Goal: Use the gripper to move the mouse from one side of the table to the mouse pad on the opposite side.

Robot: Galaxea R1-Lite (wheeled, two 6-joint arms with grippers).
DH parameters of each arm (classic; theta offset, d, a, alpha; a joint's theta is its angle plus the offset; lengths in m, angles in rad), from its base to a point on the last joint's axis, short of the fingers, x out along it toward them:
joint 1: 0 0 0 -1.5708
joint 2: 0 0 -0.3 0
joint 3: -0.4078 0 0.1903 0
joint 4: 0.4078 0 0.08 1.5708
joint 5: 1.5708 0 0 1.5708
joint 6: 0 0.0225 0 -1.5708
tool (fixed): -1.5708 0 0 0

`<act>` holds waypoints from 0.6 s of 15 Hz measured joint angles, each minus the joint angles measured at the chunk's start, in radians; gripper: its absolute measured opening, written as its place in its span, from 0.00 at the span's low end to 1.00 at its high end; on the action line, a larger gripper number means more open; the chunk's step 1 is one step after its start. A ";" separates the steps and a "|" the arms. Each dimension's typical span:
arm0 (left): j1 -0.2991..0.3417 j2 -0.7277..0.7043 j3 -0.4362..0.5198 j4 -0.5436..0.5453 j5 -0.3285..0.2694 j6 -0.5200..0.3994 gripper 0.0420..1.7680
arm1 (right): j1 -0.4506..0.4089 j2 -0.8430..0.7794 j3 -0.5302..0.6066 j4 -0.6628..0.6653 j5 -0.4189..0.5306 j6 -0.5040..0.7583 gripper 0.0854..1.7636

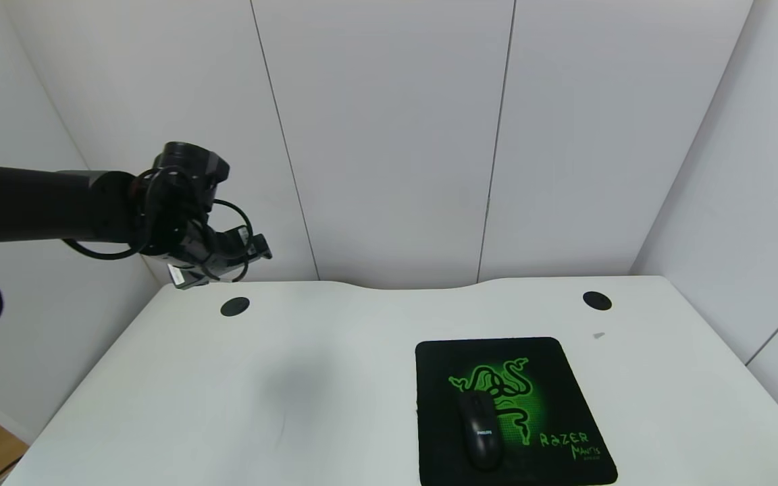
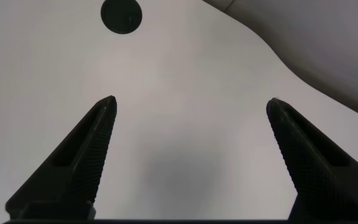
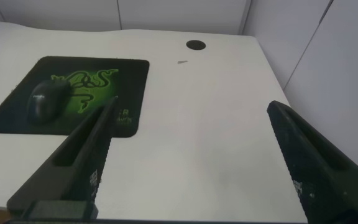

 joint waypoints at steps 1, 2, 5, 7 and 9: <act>0.026 -0.046 0.076 -0.057 -0.038 0.058 0.97 | 0.000 0.000 0.000 0.000 0.000 0.000 0.97; 0.053 -0.095 0.152 -0.116 -0.084 0.116 0.97 | 0.000 0.000 0.000 0.000 0.000 0.000 0.97; 0.144 -0.259 0.375 -0.275 -0.240 0.267 0.97 | 0.000 0.000 0.000 0.000 0.000 0.000 0.97; 0.192 -0.362 0.484 -0.323 -0.314 0.323 0.97 | 0.000 0.000 0.000 0.000 0.000 0.000 0.97; 0.229 -0.466 0.566 -0.338 -0.375 0.366 0.97 | 0.000 0.000 0.000 0.000 0.000 0.000 0.97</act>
